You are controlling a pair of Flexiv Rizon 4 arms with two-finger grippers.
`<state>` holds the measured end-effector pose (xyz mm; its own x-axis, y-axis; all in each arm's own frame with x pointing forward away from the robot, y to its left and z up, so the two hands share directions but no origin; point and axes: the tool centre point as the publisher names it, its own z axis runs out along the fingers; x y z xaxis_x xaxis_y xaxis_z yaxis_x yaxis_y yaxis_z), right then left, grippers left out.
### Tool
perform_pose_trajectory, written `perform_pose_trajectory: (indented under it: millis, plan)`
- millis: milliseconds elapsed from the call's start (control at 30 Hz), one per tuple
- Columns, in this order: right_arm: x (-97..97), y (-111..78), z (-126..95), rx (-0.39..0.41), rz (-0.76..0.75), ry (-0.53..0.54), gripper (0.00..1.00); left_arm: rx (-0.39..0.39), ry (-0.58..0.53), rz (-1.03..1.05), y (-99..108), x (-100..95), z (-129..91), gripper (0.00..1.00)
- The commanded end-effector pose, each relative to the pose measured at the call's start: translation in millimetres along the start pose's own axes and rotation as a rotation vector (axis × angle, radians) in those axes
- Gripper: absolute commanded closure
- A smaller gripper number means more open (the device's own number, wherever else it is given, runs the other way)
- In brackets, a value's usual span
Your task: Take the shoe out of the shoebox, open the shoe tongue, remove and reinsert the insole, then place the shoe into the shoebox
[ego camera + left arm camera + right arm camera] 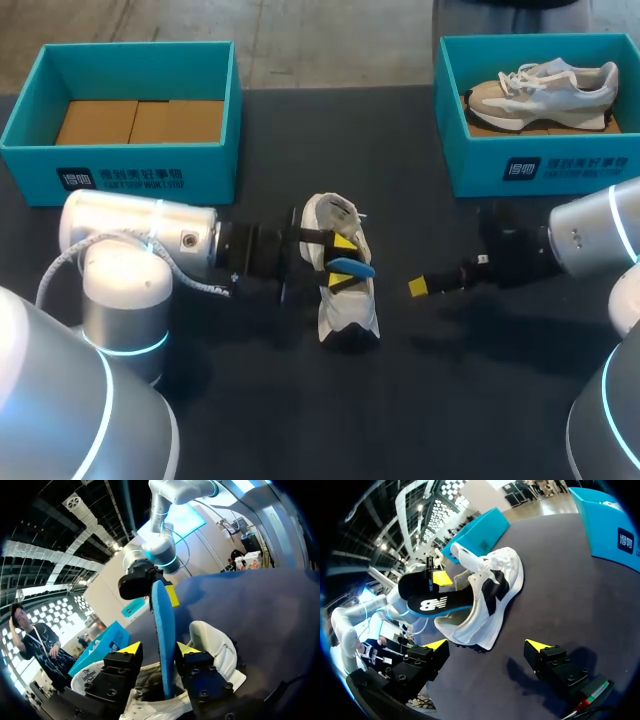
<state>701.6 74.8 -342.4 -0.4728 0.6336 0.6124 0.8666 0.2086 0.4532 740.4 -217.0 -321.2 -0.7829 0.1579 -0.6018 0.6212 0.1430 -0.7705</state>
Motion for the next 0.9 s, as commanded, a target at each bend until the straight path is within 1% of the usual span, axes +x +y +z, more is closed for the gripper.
perform_pose_trajectory:
  millis: [33,67,300,400,633,767,800,833,900]
  plan:
    - [-0.6,-2.7,-2,-0.004,0.001,0.000,0.00,-0.009,0.016,-0.004,-1,5.8,-1,0.86]
    - [-1.1,-3.2,-2,-0.005,0.003,0.000,0.00,-0.010,0.021,-0.006,0,6.9,0,1.00]
    - [-1.6,-6.1,-2,-0.012,0.008,0.000,0.00,-0.028,0.048,0.007,13,10.1,7,1.00]
    - [-2.1,-7.9,-3,-0.017,0.012,-0.002,0.00,-0.047,0.063,0.027,22,10.0,10,1.00]
    - [-2.1,-9.3,-4,-0.022,0.018,-0.005,0.00,-0.055,0.068,0.035,36,7.7,14,1.00]
    - [-1.6,-9.3,-6,-0.023,0.019,-0.009,0.00,-0.057,0.052,0.027,37,3.7,11,1.00]
    - [-1.7,-9.3,-6,-0.023,0.020,-0.010,0.00,-0.053,0.045,0.023,34,2.2,9,0.76]
    - [-1.7,-9.2,-6,-0.022,0.020,-0.010,0.00,-0.049,0.039,0.023,32,1.5,8,0.64]
    - [-1.9,-9.0,-6,-0.020,0.019,-0.011,0.00,-0.039,0.023,0.023,26,0.1,3,0.51]
